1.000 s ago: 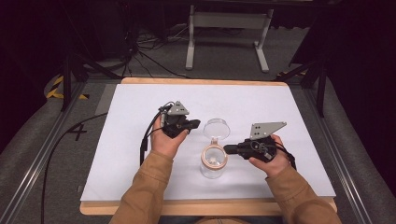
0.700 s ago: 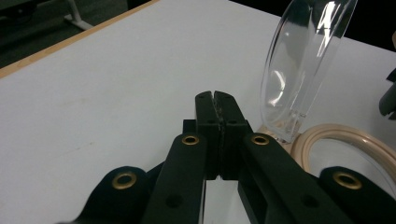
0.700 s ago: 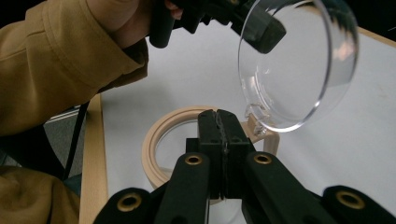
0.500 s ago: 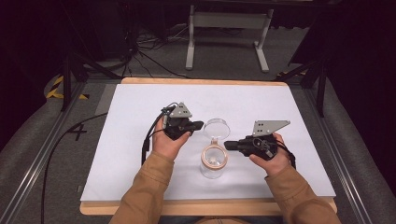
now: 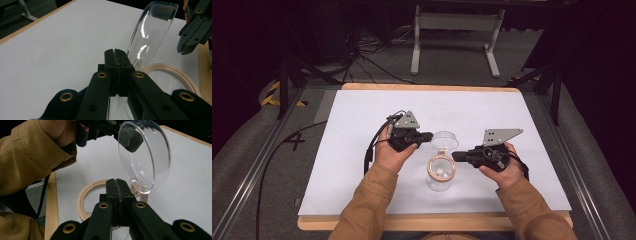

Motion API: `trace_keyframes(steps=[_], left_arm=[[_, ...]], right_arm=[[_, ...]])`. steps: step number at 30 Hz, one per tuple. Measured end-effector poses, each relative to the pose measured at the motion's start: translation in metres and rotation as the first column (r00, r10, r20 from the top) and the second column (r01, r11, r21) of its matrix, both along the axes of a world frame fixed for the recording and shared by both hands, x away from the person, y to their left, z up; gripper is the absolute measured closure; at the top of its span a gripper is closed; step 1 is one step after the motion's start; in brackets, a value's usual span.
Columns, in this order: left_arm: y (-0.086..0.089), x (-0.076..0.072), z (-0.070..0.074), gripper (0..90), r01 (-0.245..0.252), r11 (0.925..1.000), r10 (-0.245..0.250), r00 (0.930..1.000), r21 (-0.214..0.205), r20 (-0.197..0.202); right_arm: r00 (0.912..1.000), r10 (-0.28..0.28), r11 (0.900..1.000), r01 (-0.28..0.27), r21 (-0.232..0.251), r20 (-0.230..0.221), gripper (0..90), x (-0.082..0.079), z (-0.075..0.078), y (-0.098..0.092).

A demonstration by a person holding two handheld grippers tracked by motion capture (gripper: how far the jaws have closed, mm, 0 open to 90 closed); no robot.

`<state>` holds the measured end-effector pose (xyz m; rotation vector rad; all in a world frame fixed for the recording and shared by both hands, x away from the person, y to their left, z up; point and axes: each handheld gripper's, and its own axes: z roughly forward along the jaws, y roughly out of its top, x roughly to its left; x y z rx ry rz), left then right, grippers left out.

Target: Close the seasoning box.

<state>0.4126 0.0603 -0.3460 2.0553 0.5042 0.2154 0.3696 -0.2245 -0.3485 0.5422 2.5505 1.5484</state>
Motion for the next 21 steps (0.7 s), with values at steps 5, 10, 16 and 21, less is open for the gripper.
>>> trace_keyframes(steps=[5, 10, 16, 21], left_arm=[[0.002, -0.003, 0.003, 89.5, 0.028, 0.9996, -0.028, 0.9995, 0.004, -0.013], [0.005, -0.004, 0.005, 87.9, 0.026, 0.9996, -0.026, 0.9994, 0.009, -0.021], [0.012, -0.005, 0.007, 86.0, 0.008, 1.0, -0.008, 0.9995, 0.005, -0.03], [0.02, -0.004, 0.009, 84.0, -0.008, 0.9997, 0.009, 0.9993, 0.024, -0.037]], right_arm=[[0.9999, 0.011, 0.9999, -0.011, 0.002, -0.01, 90.0, -0.001, 0.001, 0.0], [0.9989, 0.034, 0.9994, -0.033, 0.005, -0.032, 90.0, -0.003, 0.002, 0.001], [0.997, 0.061, 0.9979, -0.062, -0.016, -0.047, 90.0, -0.008, 0.002, 0.005], [0.9951, 0.077, 0.9958, -0.08, -0.045, -0.062, 90.0, -0.011, 0.003, 0.007]])
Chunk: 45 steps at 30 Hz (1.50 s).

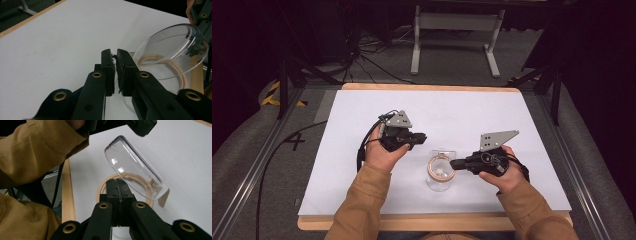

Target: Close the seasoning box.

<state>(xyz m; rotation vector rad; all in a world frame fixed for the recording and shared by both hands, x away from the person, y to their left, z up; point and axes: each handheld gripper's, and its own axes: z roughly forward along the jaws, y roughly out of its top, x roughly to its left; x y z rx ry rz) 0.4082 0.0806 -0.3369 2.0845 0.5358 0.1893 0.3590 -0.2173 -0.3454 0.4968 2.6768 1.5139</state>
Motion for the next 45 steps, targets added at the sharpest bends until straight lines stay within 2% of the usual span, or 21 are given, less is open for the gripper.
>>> trace_keyframes(steps=[12, 14, 18, 21, 31, 34, 39, 45], left_arm=[[0.009, 0.002, 0.0, 82.5, -0.012, 0.9995, 0.013, 0.9991, 0.028, -0.04], [0.01, 0.002, 0.0, 82.1, -0.01, 0.9998, 0.011, 0.9991, 0.017, -0.042], [0.011, 0.001, 0.0, 82.2, -0.004, 0.9997, 0.005, 0.9985, 0.025, -0.055], [0.011, 0.002, 0.0, 82.0, 0.002, 0.9992, 0.0, 0.9986, 0.039, -0.053], [0.011, 0.002, 0.0, 81.3, 0.004, 0.9989, -0.001, 0.9983, 0.046, -0.058], [0.012, 0.001, 0.001, 79.5, -0.006, 0.9993, 0.008, 0.9987, 0.038, -0.05], [0.013, 0.001, 0.001, 79.5, -0.011, 0.9996, 0.013, 0.9987, 0.027, -0.05], [0.014, 0.0, 0.001, 78.6, -0.022, 0.9995, 0.024, 0.9982, 0.021, -0.055]], right_arm=[[0.9972, 0.04, 0.9967, -0.045, -0.068, -0.063, 90.0, -0.002, -0.004, 0.005], [0.9963, 0.046, 0.9956, -0.052, -0.077, -0.073, 90.0, -0.002, -0.004, 0.006], [0.9949, 0.05, 0.994, -0.058, -0.092, -0.088, 90.0, -0.003, -0.005, 0.007], [0.9931, 0.053, 0.9917, -0.065, -0.111, -0.104, 90.0, -0.002, -0.006, 0.008], [0.9858, 0.057, 0.984, -0.083, -0.158, -0.158, 90.0, 0.0, -0.01, 0.008], [0.9817, 0.073, 0.9777, -0.105, -0.182, -0.176, 90.0, -0.001, -0.01, 0.007], [0.9823, 0.08, 0.9764, -0.111, -0.185, -0.169, 90.0, -0.002, -0.006, 0.005], [0.9864, 0.072, 0.9815, -0.096, -0.165, -0.148, 90.0, -0.001, -0.003, 0.002]])
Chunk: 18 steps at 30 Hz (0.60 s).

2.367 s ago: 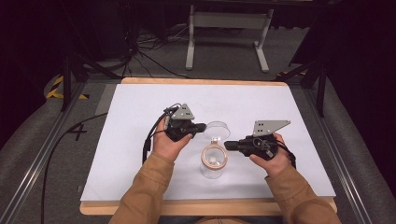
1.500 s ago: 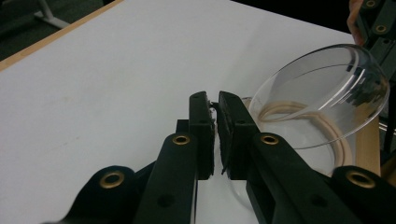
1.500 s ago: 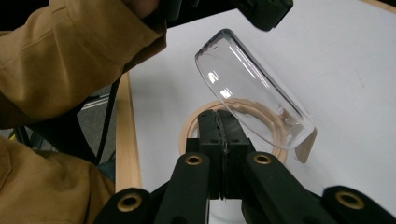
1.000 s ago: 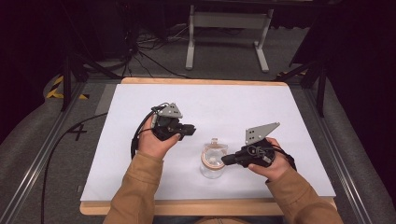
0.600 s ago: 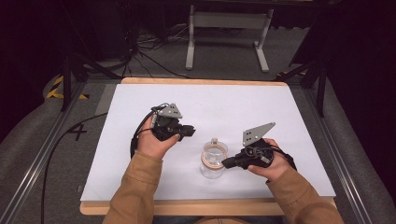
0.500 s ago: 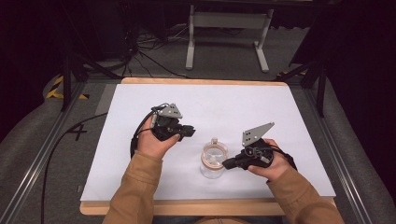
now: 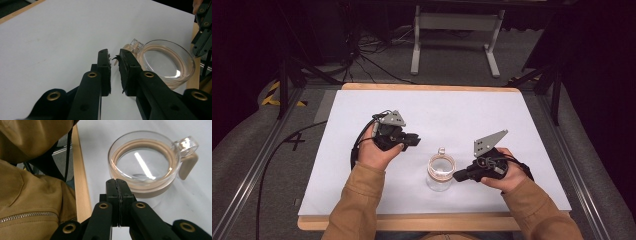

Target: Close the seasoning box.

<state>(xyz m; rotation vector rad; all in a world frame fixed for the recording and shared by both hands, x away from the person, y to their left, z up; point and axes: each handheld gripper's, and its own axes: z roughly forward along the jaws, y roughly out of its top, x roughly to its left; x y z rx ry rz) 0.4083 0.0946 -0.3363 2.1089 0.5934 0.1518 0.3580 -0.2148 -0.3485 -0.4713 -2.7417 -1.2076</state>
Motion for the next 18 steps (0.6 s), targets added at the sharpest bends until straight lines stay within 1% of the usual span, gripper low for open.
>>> trace_keyframes(steps=[1, 2, 3, 4, 6, 7, 8, 9, 10, 11, 12, 13, 14, 16, 18], left_arm=[[0.002, 0.0, 0.001, 78.0, 0.003, 1.0, -0.003, 1.0, 0.007, -0.007], [0.003, 0.0, 0.0, 77.5, 0.0, 1.0, 0.0, 1.0, 0.003, -0.005], [0.005, -0.001, 0.0, 76.7, -0.009, 1.0, 0.009, 0.9999, 0.003, -0.008], [0.006, -0.001, 0.0, 75.9, -0.011, 0.9999, 0.011, 0.9999, 0.006, -0.006], [0.009, -0.001, 0.0, 75.2, -0.016, 0.9999, 0.016, 0.9998, 0.005, -0.008], [0.009, -0.001, 0.0, 74.7, -0.016, 0.9999, 0.016, 0.9998, 0.005, -0.008], [0.01, -0.002, -0.001, 74.7, -0.028, 0.9996, 0.028, 0.9995, 0.002, -0.013], [0.012, -0.002, -0.002, 74.1, -0.034, 0.9994, 0.034, 0.9992, 0.002, -0.019], [0.014, -0.002, -0.002, 73.6, -0.035, 0.9993, 0.036, 0.9992, 0.012, -0.018], [0.015, -0.002, -0.003, 73.3, -0.042, 0.999, 0.042, 0.9987, 0.015, -0.027], [0.016, -0.002, -0.003, 72.8, -0.046, 0.9988, 0.046, 0.9985, 0.017, -0.029], [0.018, -0.001, -0.004, 72.3, -0.054, 0.9984, 0.055, 0.998, 0.017, -0.032], [0.019, 0.0, -0.005, 71.8, -0.056, 0.9982, 0.057, 0.9979, 0.022, -0.031], [0.021, 0.001, -0.008, 71.2, -0.066, 0.9976, 0.067, 0.9969, 0.021, -0.041], [0.024, 0.003, -0.011, 70.7, -0.07, 0.997, 0.072, 0.9961, 0.033, -0.052]], right_arm=[[0.9999, -0.008, 0.9999, 0.008, 0.012, 0.009, 90.0, 0.0, 0.002, -0.002], [0.9996, -0.016, 0.9996, 0.015, 0.024, 0.023, 89.9, 0.001, 0.005, -0.004], [0.9991, -0.026, 0.999, 0.025, 0.038, 0.035, 88.2, 0.002, 0.007, -0.006], [0.9973, -0.051, 0.9967, 0.047, 0.066, 0.053, 82.7, 0.003, 0.011, -0.01], [0.9935, -0.083, 0.9928, 0.075, 0.093, 0.078, 80.5, 0.006, 0.016, -0.016], [0.9913, -0.099, 0.9908, 0.09, 0.101, 0.087, 78.3, 0.007, 0.018, -0.018], [0.9913, -0.099, 0.9908, 0.09, 0.101, 0.087, 78.3, 0.007, 0.018, -0.018], [0.9845, -0.133, 0.9856, 0.119, 0.12, 0.115, 74.9, 0.009, 0.021, -0.023], [0.9774, -0.164, 0.98, 0.146, 0.135, 0.134, 73.3, 0.011, 0.024, -0.028], [0.9719, -0.186, 0.9755, 0.165, 0.146, 0.145, 71.7, 0.013, 0.026, -0.032], [0.9654, -0.208, 0.9697, 0.182, 0.163, 0.158, 68.5, 0.015, 0.028, -0.038], [0.9603, -0.222, 0.9661, 0.194, 0.171, 0.168, 66.4, 0.017, 0.029, -0.041], [0.9512, -0.245, 0.9616, 0.213, 0.173, 0.188, 65.0, 0.02, 0.03, -0.046], [0.9397, -0.275, 0.9548, 0.242, 0.173, 0.204, 62.3, 0.025, 0.029, -0.056], [0.9248, -0.309, 0.9458, 0.274, 0.174, 0.222, 60.0, 0.032, 0.028, -0.066]])
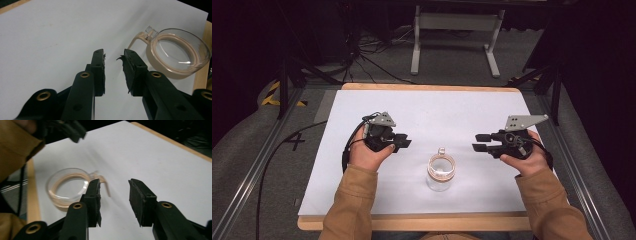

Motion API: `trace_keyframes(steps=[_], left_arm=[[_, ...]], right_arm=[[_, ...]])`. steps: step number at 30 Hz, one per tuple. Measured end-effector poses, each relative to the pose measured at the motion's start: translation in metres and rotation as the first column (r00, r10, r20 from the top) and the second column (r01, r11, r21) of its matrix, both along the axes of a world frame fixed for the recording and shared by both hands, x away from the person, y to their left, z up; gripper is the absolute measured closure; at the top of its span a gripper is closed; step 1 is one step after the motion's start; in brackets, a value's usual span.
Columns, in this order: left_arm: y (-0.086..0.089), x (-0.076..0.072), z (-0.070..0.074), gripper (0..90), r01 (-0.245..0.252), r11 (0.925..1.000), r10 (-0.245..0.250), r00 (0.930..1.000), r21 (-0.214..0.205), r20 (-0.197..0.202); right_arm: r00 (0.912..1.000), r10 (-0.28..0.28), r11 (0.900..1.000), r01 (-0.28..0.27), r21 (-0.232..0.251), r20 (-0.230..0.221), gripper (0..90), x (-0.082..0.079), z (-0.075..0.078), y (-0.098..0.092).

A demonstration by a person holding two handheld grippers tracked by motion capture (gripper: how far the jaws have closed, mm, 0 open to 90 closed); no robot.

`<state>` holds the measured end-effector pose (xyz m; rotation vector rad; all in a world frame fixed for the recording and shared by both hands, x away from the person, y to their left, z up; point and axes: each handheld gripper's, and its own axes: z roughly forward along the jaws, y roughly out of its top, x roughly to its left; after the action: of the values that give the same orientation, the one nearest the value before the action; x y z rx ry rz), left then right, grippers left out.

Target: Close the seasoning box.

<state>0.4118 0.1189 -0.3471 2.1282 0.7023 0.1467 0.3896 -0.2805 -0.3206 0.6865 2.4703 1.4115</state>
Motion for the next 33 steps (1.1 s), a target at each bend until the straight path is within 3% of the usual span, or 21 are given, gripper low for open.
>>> trace_keyframes(steps=[5, 12, 15, 23, 26, 33], left_arm=[[0.005, 0.006, -0.009, 69.9, -0.022, 0.9997, 0.023, 0.9997, 0.01, -0.014], [0.013, 0.016, -0.025, 69.5, -0.051, 0.9979, 0.052, 0.9977, 0.039, -0.044], [0.016, 0.021, -0.034, 69.4, -0.062, 0.997, 0.064, 0.9962, 0.047, -0.059], [0.02, 0.029, -0.052, 68.4, -0.076, 0.9948, 0.082, 0.9925, 0.069, -0.091], [0.021, 0.031, -0.057, 68.1, -0.064, 0.9932, 0.074, 0.9921, 0.097, -0.101], [0.019, 0.035, -0.069, 66.4, -0.057, 0.9879, 0.076, 0.9885, 0.144, -0.131]], right_arm=[[0.9968, -0.078, 0.9969, 0.079, -0.01, 0.017, 57.4, 0.013, -0.007, -0.023], [0.9858, -0.166, 0.986, 0.166, -0.016, -0.023, 55.6, 0.03, -0.024, -0.052], [0.9798, -0.194, 0.98, 0.192, -0.052, -0.046, 55.0, 0.038, -0.034, -0.059], [0.9694, -0.229, 0.9679, 0.218, -0.126, -0.087, 54.7, 0.055, -0.069, -0.068], [0.9646, -0.24, 0.9634, 0.223, -0.149, -0.109, 54.6, 0.06, -0.082, -0.069], [0.9696, -0.206, 0.9662, 0.18, -0.184, -0.132, 55.5, 0.066, -0.105, -0.065]])
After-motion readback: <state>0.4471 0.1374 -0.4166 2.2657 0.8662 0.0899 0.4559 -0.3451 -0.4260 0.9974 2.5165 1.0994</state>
